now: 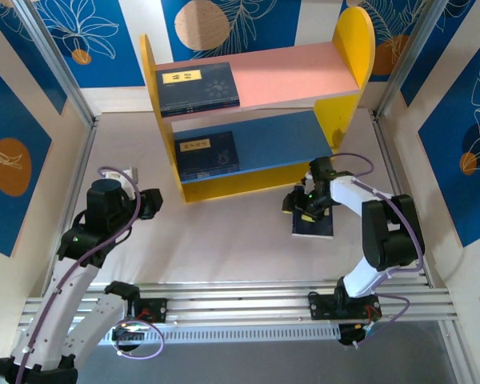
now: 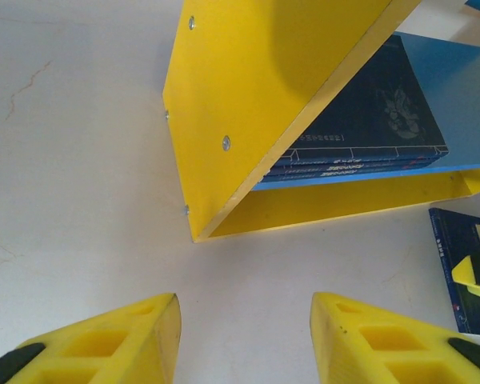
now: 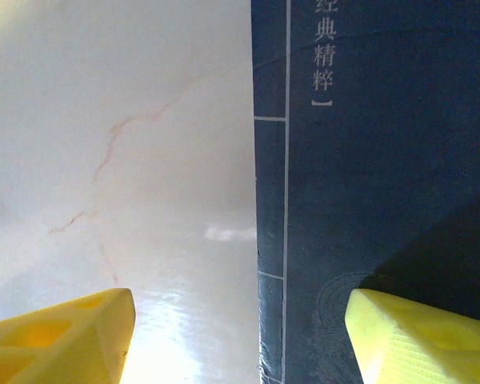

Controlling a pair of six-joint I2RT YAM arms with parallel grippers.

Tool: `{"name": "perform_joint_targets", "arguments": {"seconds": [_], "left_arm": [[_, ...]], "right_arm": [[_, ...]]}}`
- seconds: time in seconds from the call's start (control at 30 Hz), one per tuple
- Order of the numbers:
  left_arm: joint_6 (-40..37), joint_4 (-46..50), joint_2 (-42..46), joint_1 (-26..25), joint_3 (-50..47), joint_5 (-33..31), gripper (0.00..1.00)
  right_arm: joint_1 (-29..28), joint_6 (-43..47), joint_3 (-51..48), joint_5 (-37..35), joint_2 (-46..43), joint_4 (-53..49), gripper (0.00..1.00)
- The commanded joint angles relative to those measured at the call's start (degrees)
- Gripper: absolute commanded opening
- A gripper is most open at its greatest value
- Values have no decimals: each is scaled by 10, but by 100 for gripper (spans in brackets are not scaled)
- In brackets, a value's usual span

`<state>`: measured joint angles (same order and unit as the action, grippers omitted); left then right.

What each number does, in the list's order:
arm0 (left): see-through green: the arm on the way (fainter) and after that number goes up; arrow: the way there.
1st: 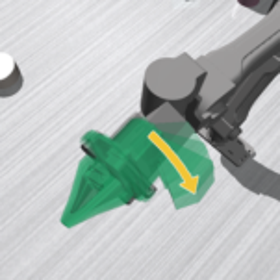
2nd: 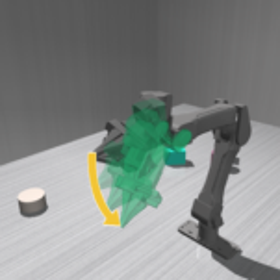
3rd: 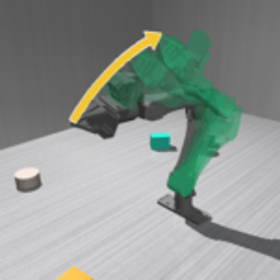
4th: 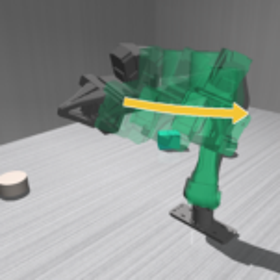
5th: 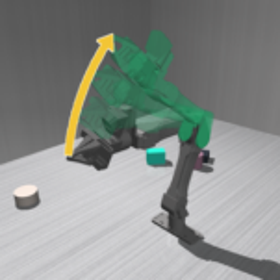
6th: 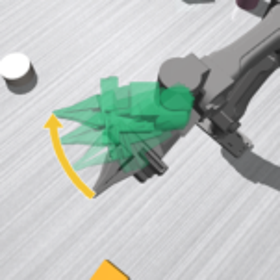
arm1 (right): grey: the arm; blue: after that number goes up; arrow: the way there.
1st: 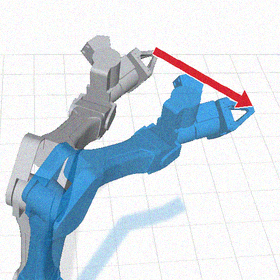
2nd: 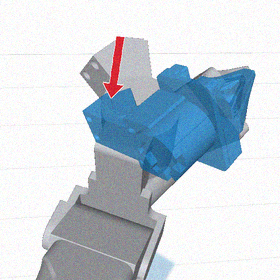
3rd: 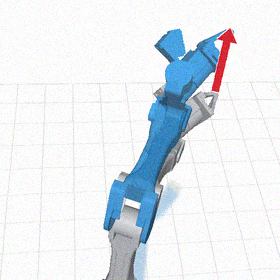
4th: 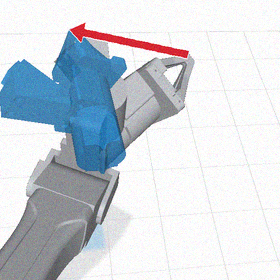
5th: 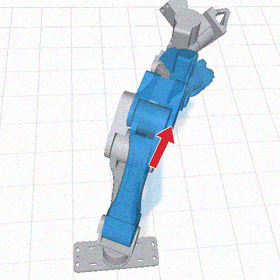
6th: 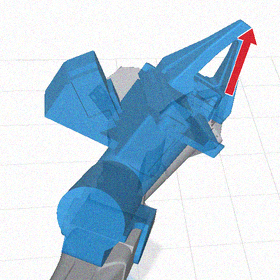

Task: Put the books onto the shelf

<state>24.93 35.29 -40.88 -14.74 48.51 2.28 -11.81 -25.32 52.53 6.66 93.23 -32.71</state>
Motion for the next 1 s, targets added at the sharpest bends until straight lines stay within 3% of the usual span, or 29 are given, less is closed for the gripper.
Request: {"name": "perform_joint_targets", "arguments": {"seconds": [0.0, 0.3, 0.6, 0.8, 0.97], "left_arm": [[-12, 10, 0, 3, 14, -11, 46], [13, -7, 1, 3, -9, 12, 46], [48, -26, 3, 3, -39, 39, 44], [106, -75, 13, 1, -102, 83, 42], [145, -110, 16, -4, -158, 99, 44]], "right_arm": [[-51, -38, -7, 6, 17, -28, 72], [-198, -105, 6, 21, 18, 2, 72], [-338, -145, 133, 54, 129, 46, 72], [-373, -149, 192, 61, 160, 74, 71], [-371, -136, 190, 31, 128, 65, 71]]}}
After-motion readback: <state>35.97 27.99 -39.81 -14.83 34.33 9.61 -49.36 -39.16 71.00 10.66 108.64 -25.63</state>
